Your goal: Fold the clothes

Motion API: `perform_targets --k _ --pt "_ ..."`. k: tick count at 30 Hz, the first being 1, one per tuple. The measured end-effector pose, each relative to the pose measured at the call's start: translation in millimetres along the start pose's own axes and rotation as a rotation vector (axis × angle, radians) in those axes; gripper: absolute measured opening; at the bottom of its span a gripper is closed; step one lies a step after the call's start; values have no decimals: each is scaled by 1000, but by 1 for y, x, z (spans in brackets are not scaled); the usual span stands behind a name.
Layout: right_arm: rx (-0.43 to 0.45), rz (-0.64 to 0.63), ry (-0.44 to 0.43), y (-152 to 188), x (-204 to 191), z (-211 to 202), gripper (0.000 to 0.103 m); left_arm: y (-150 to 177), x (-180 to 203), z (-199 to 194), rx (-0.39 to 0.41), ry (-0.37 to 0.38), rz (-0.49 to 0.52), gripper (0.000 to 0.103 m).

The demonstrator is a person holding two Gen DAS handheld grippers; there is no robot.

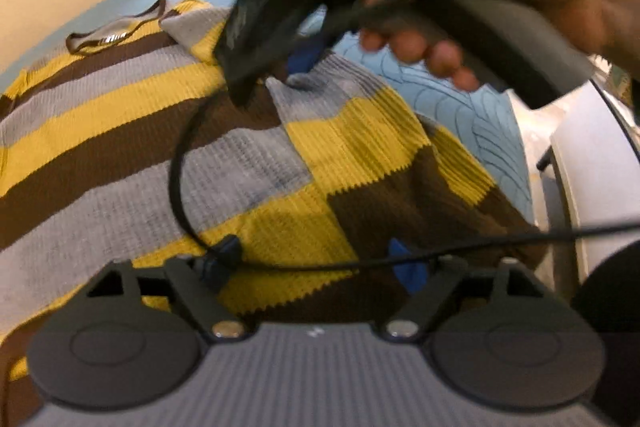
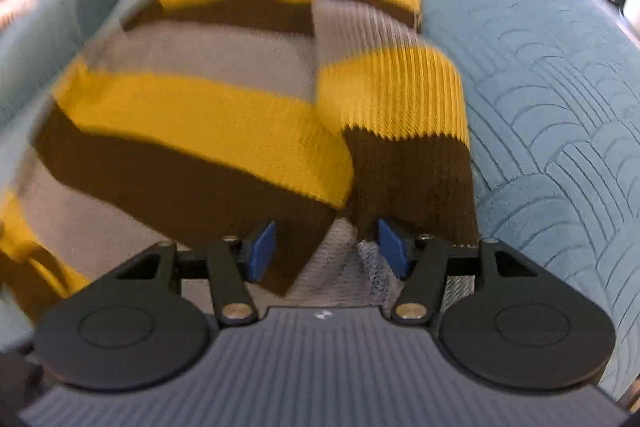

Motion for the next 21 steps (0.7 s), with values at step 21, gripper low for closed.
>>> perform_targets --k 21 --pt "194 -20 -198 47 -92 -97 60 200 -306 -229 85 -295 -800 79"
Point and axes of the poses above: each gripper's, at about its wrist camera, not at the fingertips, and z roughly the way its jaws point, x to its right, y to its underside, the point moved 10 cm from there along z, roughly the way its jaws point, and after that the axes turned 11 degrees about y, right-handed, at the moved point
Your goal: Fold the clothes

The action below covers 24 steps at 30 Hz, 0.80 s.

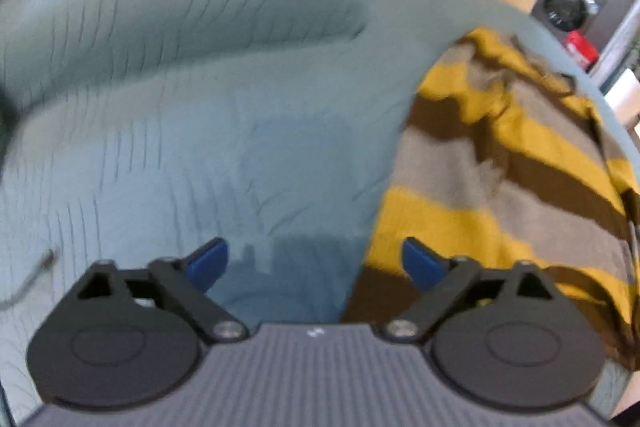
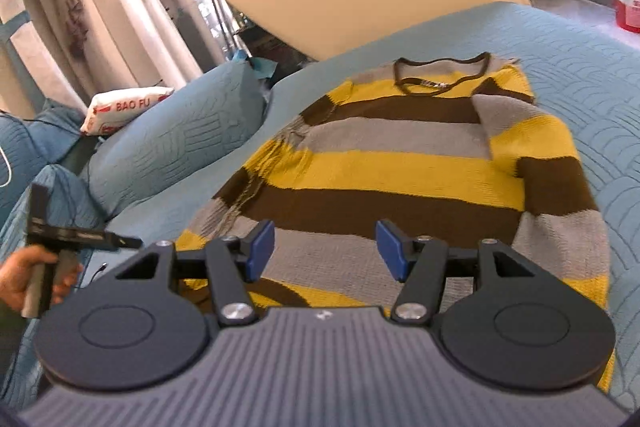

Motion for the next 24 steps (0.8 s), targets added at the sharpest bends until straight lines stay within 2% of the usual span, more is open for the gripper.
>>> perform_targets --k 2,5,7,9,10,11,12,14,16,19,24 --pt "-4 -13 0 -9 -4 5 60 8 0 12 -36 44 -6 74" --pt "-5 -19 -10 -25 -13 14 60 12 7 20 -29 43 53 79" --pt "-4 -21 -20 -33 -20 16 60 12 13 19 -37 72 93 72" --pt "1 -26 -31 -45 -30 23 60 14 20 22 -60 112 133 44" --pt "0 -25 -37 -49 -34 27 60 17 22 23 -73 114 158 34" --pt "-2 -27 -42 -53 -38 32 60 19 24 24 -86 118 184 15" --pt "-2 -33 -42 -56 -42 36 60 22 28 25 -98 131 214 6" --pt "-2 -50 -38 -68 -51 51 60 28 35 24 -107 154 260 6" --pt "-5 -59 -24 -81 -58 68 60 34 42 23 -103 135 331 5" --pt "-55 -23 28 -120 -69 125 60 35 46 22 -80 112 358 4" --pt "-227 29 129 -176 -72 253 60 37 44 20 -56 114 328 4"
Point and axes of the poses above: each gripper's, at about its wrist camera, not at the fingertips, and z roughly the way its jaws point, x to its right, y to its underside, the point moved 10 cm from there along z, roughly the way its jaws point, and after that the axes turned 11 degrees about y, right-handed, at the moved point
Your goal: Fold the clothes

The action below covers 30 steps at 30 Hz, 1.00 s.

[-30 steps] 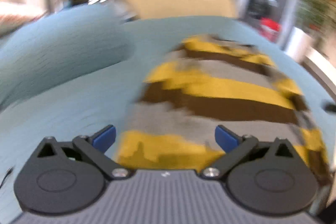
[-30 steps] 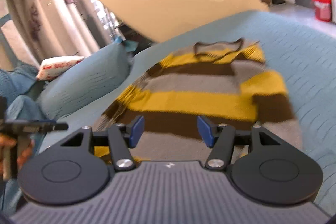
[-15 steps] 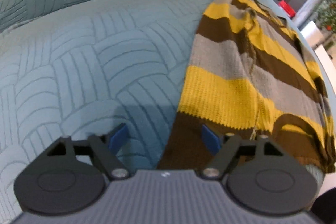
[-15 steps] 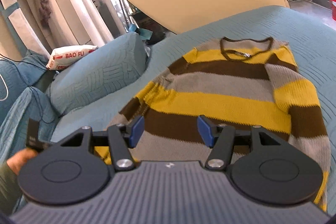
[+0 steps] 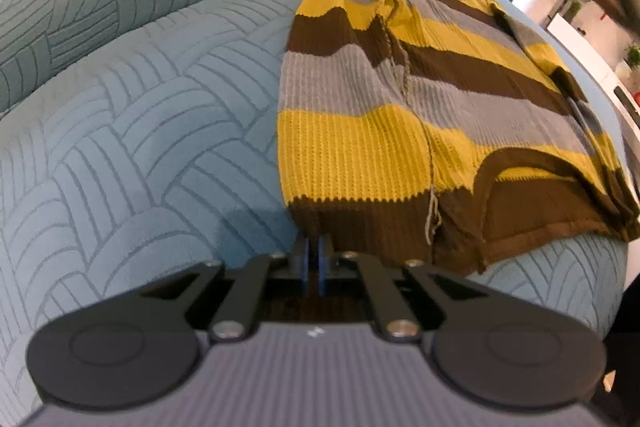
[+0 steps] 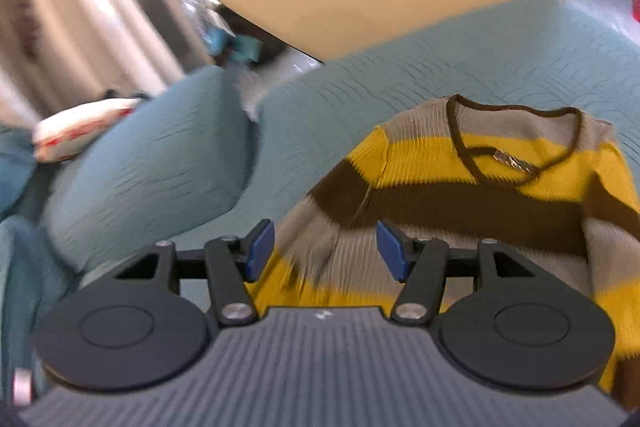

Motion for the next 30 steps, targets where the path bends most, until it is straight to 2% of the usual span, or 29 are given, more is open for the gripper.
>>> perform_targets --k 3,5,7,10,11,12,13,14,15,16,17,18,19,20,21,22,23,25,26,27,28,29,30 --pt "-123 68 13 -25 -13 64 60 1 -3 -1 9 4 -26 4" --pt "-214 112 -15 -26 -28 98 60 1 -4 0 9 4 -39 4" --pt "-249 94 -9 -23 -39 118 60 -1 -5 1 -2 3 -42 4" --pt "-346 -1 113 -2 -43 152 57 -3 -5 3 -16 -2 -37 4" --pt "-357 -30 149 3 -42 158 61 -4 -5 3 -23 -8 -32 4" --pt "-314 -69 160 4 -47 160 60 -5 -5 2 -23 -16 -30 4" --pt "-300 -87 163 4 -49 159 55 -6 -5 1 -22 -26 -28 4" --pt "-286 -104 166 3 -51 157 16 -8 -5 -1 -20 -42 -21 4" --pt "-262 -122 153 3 -51 154 8 -9 -4 -3 -15 -51 -16 4" --pt "-237 -69 64 -1 -47 143 8 -12 -2 -9 2 -61 -12 4" --pt "-235 -61 48 -3 -48 141 8 -16 0 -15 18 -70 -7 4" --pt "-221 -25 -28 -7 -43 131 8 -20 3 -23 38 -78 0 4" --pt "-195 17 -101 -14 -34 117 8 -27 12 -34 66 -74 18 4" --pt "-159 100 -230 -24 -14 91 8 -34 24 -43 89 -53 37 4" --pt "-156 108 -236 -26 -11 90 8 -40 37 -51 111 -31 57 4" --pt "-90 198 -303 -34 27 64 8 -46 50 -57 129 -10 76 4" --pt "-80 212 -317 -36 33 61 8 -49 58 -59 134 -4 94 4" --pt "-41 357 -381 -28 93 47 10 -58 110 -59 121 22 209 4" --pt "-96 384 -276 -7 127 62 17 -57 125 -52 91 30 239 5" --pt "-171 356 -152 14 148 77 30 -54 141 -43 55 37 270 5" --pt "-202 342 -100 24 158 82 26 -47 155 -28 3 41 296 6" --pt "-193 357 -117 29 165 79 27 -45 158 -23 -14 41 296 7" --pt "-184 371 -134 34 172 76 32 -35 166 -8 -66 42 294 7"
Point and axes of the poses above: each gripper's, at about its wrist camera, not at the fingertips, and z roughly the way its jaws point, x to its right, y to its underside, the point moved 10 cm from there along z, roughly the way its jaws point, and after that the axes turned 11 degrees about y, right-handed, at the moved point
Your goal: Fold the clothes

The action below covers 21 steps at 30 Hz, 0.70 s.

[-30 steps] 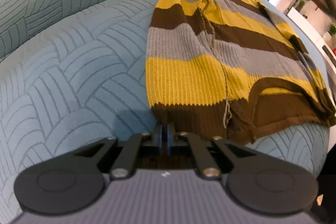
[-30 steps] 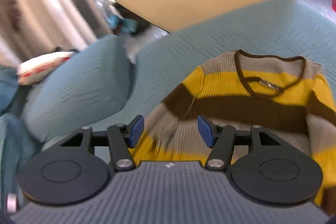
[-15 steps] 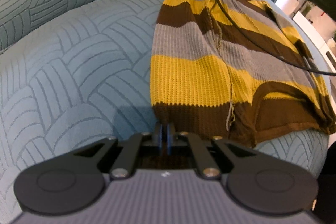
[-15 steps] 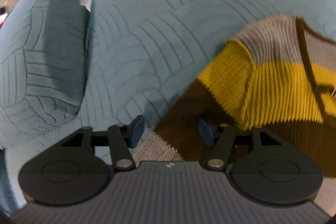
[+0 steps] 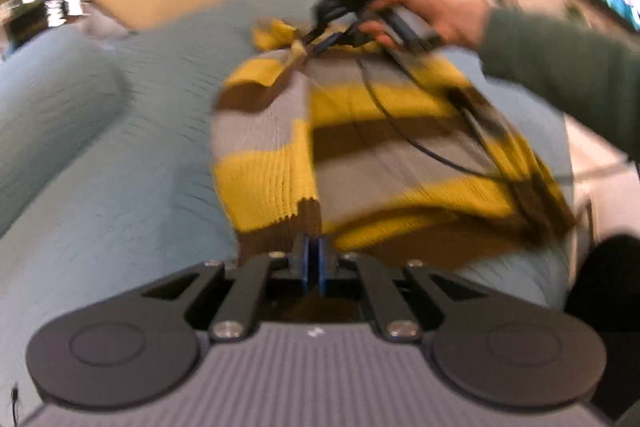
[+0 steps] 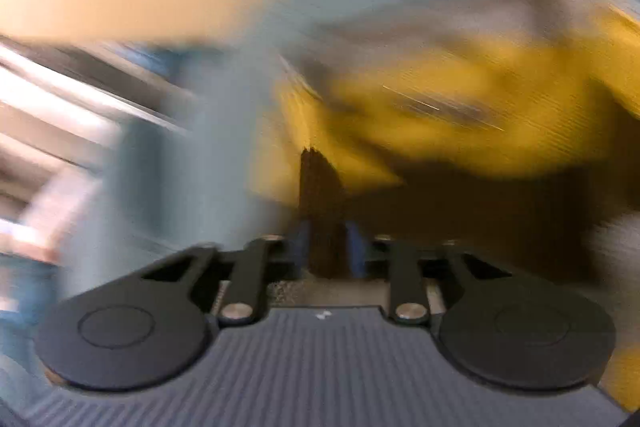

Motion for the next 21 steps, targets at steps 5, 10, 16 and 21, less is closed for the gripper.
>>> perform_targets --k 5,10,16,21 --pt "110 -125 32 16 4 -46 57 11 30 16 -17 93 -42 21" --pt "134 -219 -15 59 -18 -71 62 10 15 -2 72 81 -158 42" --pt "71 -185 -44 83 -32 -14 62 23 -10 5 26 -117 -147 50" --pt "189 -241 50 75 -33 -26 6 24 -19 -3 53 -77 -218 54"
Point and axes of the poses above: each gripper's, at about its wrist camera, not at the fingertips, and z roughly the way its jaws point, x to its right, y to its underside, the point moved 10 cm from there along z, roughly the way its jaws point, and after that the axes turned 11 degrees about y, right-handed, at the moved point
